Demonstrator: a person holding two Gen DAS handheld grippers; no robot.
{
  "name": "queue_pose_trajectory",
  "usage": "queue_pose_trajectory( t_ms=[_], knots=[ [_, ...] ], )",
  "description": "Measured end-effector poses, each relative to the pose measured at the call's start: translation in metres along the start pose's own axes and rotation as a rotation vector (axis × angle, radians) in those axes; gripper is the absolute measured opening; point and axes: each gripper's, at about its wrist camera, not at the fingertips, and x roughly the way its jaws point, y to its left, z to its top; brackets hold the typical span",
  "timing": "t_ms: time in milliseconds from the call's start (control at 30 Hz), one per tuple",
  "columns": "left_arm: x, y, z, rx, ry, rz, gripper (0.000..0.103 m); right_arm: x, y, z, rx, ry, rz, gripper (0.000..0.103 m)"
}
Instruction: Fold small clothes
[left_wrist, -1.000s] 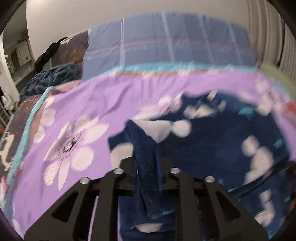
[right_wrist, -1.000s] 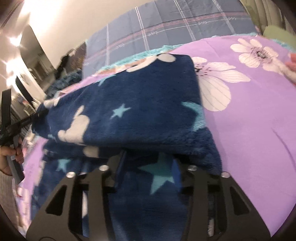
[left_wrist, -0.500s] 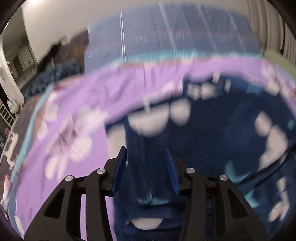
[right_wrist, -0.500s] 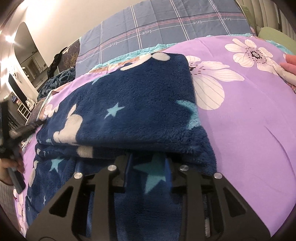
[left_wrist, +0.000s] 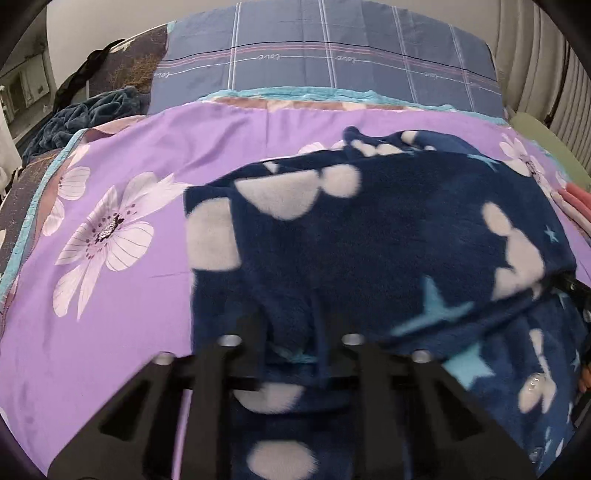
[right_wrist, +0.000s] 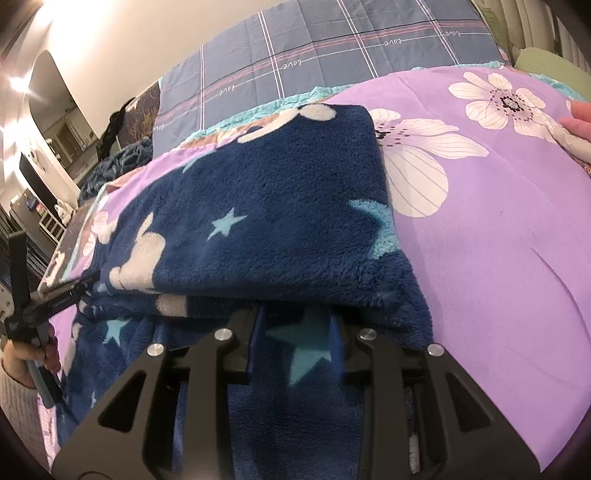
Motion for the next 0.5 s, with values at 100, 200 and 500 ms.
queue_pose_trajectory(
  t_ms=[100, 200, 500],
  knots=[
    [-0.015, -0.012, -0.003, 0.052, -0.018, 0.000, 0.012, -0.023, -0.019, -0.001, 0.136, -0.103, -0.047, 0.019],
    [-0.021, -0.013, -0.008, 0.090, -0.016, 0.037, 0.014, -0.029, -0.027, -0.009, 0.187, -0.051, -0.053, 0.019],
    [-0.056, -0.017, 0.016, 0.139, -0.188, 0.132, 0.050, -0.084, 0.034, 0.017, -0.081, -0.188, -0.138, 0.052]
  ],
)
